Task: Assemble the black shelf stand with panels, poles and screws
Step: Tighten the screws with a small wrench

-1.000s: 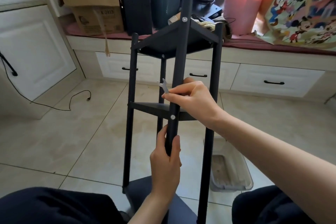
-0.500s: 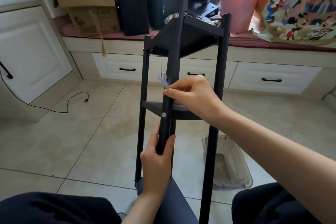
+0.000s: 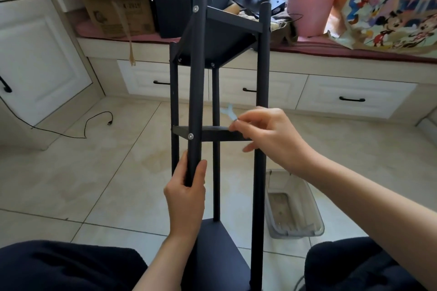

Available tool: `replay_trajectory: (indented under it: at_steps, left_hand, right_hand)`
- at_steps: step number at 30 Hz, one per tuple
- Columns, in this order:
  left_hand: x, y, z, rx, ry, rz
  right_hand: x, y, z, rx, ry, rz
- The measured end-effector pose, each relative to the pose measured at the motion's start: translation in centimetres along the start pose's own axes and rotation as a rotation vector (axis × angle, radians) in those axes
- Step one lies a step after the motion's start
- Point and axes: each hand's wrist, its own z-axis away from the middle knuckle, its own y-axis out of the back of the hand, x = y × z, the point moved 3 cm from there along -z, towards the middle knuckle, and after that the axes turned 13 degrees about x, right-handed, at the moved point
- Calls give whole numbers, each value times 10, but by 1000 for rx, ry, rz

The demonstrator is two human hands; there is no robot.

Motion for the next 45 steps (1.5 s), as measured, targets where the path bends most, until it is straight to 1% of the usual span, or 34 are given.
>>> replay_trajectory:
  at_steps: [3, 5, 8, 12, 15, 17, 20, 23, 35, 45]
  left_hand:
    - [2, -1, 0, -11, -10, -14]
    - [3, -1, 0, -9, -12, -15]
    - [5, -2, 3, -1, -12, -12]
    - [3, -2, 2, 8, -21, -19]
    - [4, -2, 1, 2, -28, -29]
    - [5, -3, 1, -1, -27, -30]
    - [8, -3, 2, -9, -45, -26]
    - [9, -5, 4, -15, -60, -25]
    - [5, -9, 4, -35, -73, -43]
    - [10, -6, 3, -36, -73, -30]
  right_hand:
    - [14, -3, 15, -59, -17, 120]
    - [26, -5, 22, -32, -46, 216]
    - [38, -13, 28, -68, -146, 316]
    - [42, -27, 35, -147, -306, 243]
    - [39, -36, 37, -155, -361, 198]
    - [38, -41, 35, -142, -380, 216]
    - [37, -48, 29, -125, -386, 272]
    - [35, -53, 25, -106, -387, 275]
    - [34, -52, 22, 39, -265, 245]
    - [31, -54, 19, 9, -234, 254]
